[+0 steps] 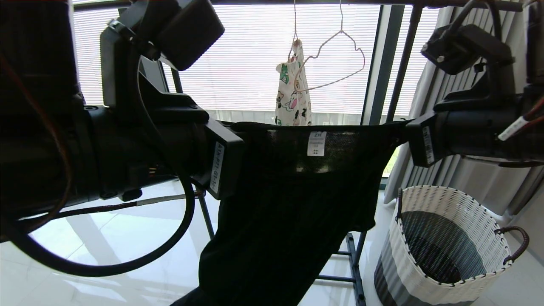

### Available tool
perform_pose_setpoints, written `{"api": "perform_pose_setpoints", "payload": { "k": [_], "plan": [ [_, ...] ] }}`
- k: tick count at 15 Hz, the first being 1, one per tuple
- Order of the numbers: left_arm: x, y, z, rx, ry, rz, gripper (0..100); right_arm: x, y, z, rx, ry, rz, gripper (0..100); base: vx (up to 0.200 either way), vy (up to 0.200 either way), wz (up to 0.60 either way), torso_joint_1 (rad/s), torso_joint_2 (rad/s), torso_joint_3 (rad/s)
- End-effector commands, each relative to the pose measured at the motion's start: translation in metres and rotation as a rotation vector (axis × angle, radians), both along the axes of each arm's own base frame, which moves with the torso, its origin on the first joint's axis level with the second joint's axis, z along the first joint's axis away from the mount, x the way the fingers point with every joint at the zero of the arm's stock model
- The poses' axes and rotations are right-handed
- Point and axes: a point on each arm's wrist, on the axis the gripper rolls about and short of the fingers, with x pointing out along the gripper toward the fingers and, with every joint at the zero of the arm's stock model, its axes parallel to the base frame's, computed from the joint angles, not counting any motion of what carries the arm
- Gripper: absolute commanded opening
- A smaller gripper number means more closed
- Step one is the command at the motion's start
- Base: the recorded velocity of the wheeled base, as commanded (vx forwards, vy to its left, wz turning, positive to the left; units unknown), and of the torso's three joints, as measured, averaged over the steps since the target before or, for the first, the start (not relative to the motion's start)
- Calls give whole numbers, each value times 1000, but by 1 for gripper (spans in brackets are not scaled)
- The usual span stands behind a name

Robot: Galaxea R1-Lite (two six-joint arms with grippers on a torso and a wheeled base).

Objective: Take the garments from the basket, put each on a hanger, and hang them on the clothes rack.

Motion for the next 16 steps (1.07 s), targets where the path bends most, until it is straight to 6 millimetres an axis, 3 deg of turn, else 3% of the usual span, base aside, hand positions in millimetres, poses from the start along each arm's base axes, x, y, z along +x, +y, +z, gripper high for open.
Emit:
{"api": "perform_pose_setpoints", "payload": {
  "k": [1, 5, 12, 14, 16],
  "plan": [
    [-6, -4, -1, 33, -23, -30, 0, -25, -32, 18, 41, -44, -24, 0, 0, 0, 0, 0, 0, 0],
    [-7, -3, -4, 96, -69, -53, 0, -34, -40, 23, 33, -76, -10, 0, 0, 0, 0, 0, 0, 0],
    [-16, 7, -8, 144, -113, -81, 0, -45, -34, 13, -9, -68, 64, 0, 0, 0, 0, 0, 0, 0],
    [-6, -4, -5, 117, -137, -77, 0, -56, -41, 8, -25, -55, 85, 0, 0, 0, 0, 0, 0, 0],
    [16, -30, -1, 31, -219, -68, 0, -81, -54, 8, -47, -30, 159, 0, 0, 0, 0, 0, 0, 0]
  ]
}}
